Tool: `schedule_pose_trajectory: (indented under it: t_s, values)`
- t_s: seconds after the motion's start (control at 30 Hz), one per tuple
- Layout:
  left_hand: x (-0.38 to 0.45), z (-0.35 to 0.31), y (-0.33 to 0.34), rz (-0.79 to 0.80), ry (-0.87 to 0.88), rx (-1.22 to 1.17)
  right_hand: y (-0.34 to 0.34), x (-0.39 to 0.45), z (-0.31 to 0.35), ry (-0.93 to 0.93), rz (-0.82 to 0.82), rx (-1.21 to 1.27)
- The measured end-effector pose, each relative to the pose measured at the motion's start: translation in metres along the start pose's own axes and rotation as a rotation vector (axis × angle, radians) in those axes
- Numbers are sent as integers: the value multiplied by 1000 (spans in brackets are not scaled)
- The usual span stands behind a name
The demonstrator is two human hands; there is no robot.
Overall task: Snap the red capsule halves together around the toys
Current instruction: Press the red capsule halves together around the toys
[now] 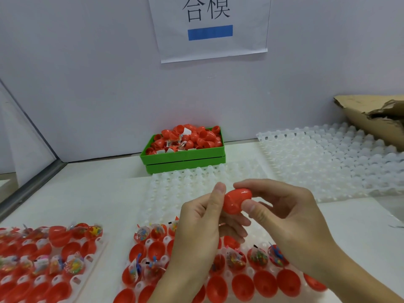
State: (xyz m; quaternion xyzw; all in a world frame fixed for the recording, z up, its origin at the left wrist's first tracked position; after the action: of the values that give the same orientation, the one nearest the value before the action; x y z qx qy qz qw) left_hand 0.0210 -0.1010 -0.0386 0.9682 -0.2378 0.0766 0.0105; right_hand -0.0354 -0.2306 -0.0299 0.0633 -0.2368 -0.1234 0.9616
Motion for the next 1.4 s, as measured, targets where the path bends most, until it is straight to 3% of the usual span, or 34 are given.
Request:
schedule_pose_trajectory:
  t_s: [0.13, 0.77, 1.4]
  values:
    - [-2, -3, -1, 25, 82, 41, -3, 2, -2, 35, -52, 7]
    - [-1, -3, -3, 25, 130, 15, -2, 3, 2, 73, -107, 93]
    - [-7, -10, -3, -101, 278, 333, -1, 2, 3, 109, -153, 61]
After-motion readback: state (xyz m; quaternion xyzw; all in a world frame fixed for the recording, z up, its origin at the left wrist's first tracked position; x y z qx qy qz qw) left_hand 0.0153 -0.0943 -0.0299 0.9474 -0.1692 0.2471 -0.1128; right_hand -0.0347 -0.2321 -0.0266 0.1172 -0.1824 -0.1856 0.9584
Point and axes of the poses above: each hand's wrist, its own x-axis towards the middle knuckle, its own y-axis out of the palm, z = x × y, the point moved 3 cm from there along x, towards the middle knuckle, and after that the axes turned 11 degrees about x, right-handed, at the moved point
